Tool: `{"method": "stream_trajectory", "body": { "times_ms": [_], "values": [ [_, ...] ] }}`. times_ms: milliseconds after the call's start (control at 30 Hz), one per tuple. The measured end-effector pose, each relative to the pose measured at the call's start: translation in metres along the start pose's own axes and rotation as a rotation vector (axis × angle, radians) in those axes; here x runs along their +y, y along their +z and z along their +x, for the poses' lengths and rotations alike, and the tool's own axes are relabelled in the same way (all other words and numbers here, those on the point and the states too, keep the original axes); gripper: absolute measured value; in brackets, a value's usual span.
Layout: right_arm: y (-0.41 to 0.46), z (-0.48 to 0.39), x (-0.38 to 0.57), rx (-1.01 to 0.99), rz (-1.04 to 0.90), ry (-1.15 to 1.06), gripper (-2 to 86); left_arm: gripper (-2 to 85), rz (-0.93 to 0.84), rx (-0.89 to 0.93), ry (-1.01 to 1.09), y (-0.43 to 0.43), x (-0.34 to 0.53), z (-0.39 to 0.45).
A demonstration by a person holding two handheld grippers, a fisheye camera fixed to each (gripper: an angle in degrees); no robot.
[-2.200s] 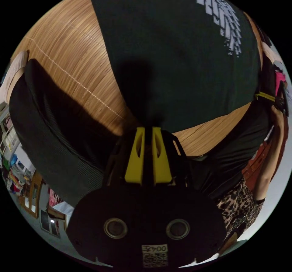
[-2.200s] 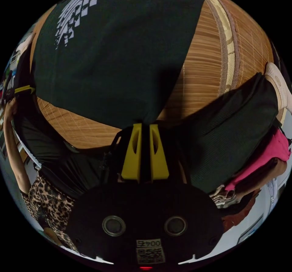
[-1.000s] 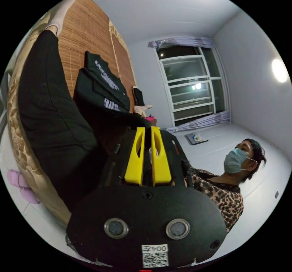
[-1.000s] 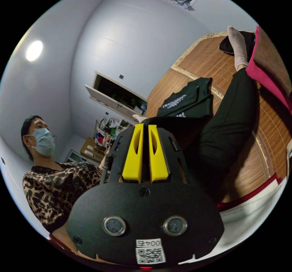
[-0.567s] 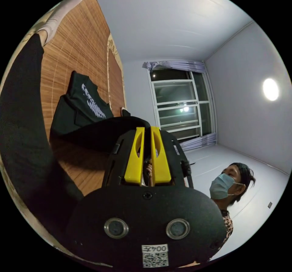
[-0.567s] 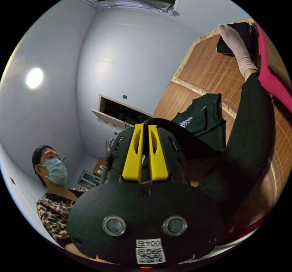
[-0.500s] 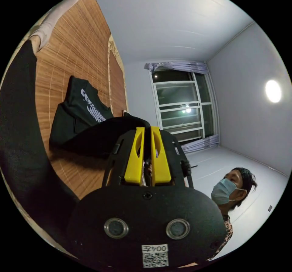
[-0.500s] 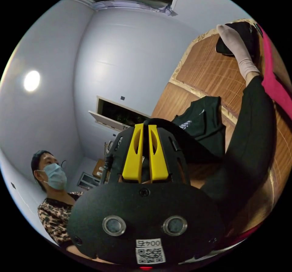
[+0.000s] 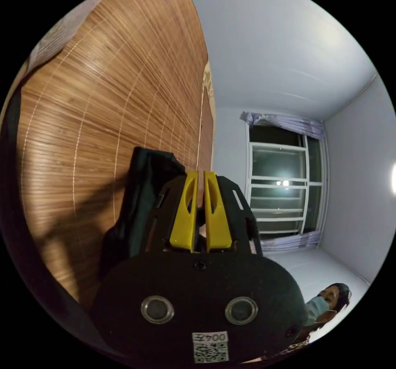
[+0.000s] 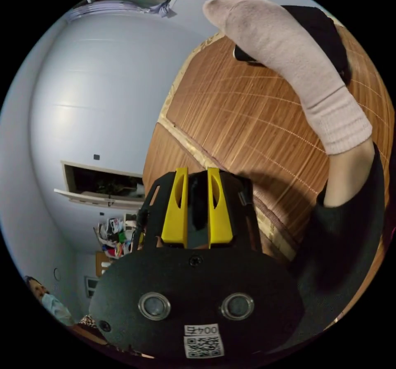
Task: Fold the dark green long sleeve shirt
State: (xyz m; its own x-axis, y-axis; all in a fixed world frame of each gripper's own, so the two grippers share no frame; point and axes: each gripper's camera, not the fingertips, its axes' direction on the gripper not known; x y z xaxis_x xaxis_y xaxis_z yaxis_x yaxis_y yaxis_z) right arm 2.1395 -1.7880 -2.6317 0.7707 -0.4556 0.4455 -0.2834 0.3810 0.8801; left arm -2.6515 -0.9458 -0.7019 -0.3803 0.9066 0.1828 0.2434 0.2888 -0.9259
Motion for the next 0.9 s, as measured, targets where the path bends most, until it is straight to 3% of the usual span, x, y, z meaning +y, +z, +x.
{"method": "stream_trajectory", "body": {
  "times_ms": [133, 367, 467, 633, 733, 900],
  "values": [
    [0.006, -0.006, 0.004, 0.052, 0.079, -0.080, 8.7, 1.8, 0.033, -0.103, 0.151, 0.006, 0.009, 0.017],
    [0.049, -0.033, 0.068, 0.105, -0.045, -0.275, 7.1, 0.9, -0.315, -0.490, 0.659, 0.087, 0.095, 0.067],
    [0.086, -0.031, 0.086, 0.155, -0.136, -0.320, 6.7, 0.9, -0.429, -0.673, 0.750, 0.139, 0.117, 0.067],
    [0.125, -0.038, 0.082, 0.196, -0.194, -0.373, 6.5, 1.3, -0.411, -0.871, 0.723, 0.186, 0.102, 0.073],
    [0.136, -0.038, 0.078, 0.192, -0.181, -0.379, 6.5, 2.3, -0.408, -0.829, 0.707, 0.190, 0.101, 0.080],
    [0.151, -0.038, 0.071, 0.144, -0.194, -0.356, 6.5, 6.4, -0.226, -0.955, 0.836, 0.176, 0.128, 0.092]
  ]
}}
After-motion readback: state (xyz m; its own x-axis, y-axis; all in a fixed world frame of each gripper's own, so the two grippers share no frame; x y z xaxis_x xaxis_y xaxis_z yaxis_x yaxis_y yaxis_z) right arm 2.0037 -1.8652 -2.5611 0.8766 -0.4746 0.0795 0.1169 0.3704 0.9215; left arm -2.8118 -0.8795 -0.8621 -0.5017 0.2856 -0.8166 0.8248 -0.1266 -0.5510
